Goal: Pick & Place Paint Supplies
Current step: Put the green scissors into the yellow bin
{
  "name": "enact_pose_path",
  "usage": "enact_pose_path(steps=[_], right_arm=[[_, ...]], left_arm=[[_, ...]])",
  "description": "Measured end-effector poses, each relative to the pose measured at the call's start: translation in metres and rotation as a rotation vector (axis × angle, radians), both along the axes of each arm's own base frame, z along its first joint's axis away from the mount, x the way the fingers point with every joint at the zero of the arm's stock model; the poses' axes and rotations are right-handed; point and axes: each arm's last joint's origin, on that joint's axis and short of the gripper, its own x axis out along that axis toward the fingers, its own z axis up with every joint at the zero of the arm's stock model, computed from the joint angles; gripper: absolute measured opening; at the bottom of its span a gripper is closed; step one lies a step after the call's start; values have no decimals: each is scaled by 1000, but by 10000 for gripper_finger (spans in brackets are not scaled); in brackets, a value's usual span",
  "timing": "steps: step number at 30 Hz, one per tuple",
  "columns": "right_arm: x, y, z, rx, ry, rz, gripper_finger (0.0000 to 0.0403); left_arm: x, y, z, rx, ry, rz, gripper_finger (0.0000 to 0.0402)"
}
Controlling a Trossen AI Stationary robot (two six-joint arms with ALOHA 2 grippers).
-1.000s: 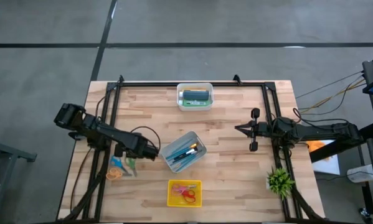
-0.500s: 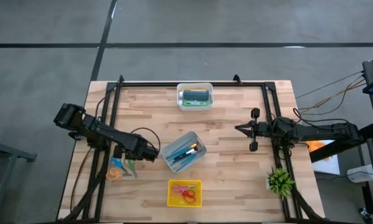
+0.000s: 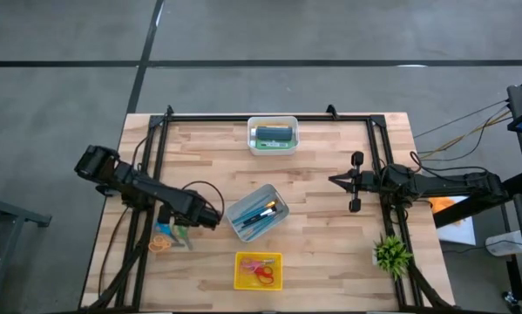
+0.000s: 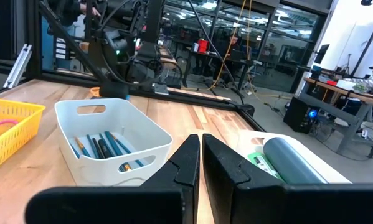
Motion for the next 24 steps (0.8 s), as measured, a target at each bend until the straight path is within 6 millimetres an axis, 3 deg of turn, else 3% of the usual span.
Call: enact_pose_path(steps=[12, 24], right_arm=[[0, 0, 0, 0, 0, 0, 15], [0, 0, 0, 0, 0, 0, 15]], left_arm=[[-8, -18, 2, 38, 6, -15, 73], [-9, -19, -2, 74, -21, -24, 73]])
